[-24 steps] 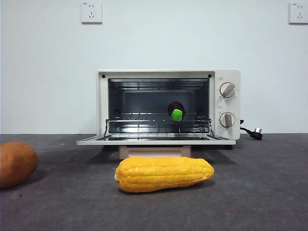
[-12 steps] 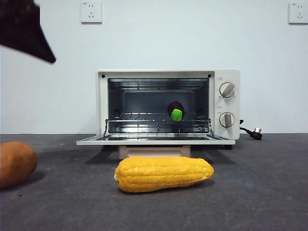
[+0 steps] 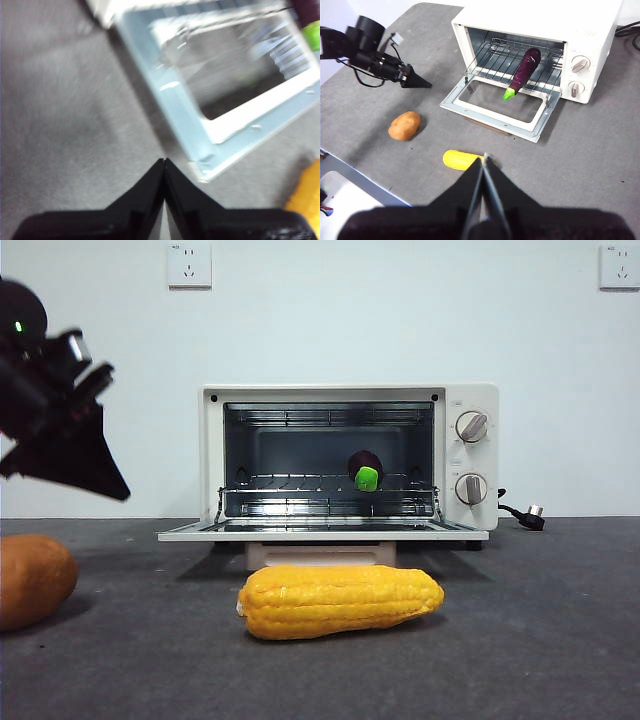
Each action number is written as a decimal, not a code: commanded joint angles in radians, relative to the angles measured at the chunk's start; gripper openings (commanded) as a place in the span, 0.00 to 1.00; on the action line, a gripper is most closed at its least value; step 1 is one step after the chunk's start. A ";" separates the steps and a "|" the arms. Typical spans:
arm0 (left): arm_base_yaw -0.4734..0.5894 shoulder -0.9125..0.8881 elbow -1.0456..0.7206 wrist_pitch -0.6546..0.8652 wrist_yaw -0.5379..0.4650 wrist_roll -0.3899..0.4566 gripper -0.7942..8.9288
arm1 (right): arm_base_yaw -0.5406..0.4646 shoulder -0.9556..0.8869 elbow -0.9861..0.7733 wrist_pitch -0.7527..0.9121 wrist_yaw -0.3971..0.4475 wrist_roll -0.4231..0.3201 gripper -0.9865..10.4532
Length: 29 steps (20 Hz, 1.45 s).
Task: Take the eggplant from the table,put the eggplant in the oven
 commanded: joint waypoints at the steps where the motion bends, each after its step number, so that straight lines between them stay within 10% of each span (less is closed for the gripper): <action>1: -0.003 0.051 -0.008 0.029 0.039 -0.013 0.08 | 0.001 -0.004 0.001 -0.022 0.000 0.023 0.08; 29: -0.064 0.301 -0.008 0.218 0.251 -0.093 0.07 | 0.001 -0.004 0.001 -0.022 0.004 0.060 0.08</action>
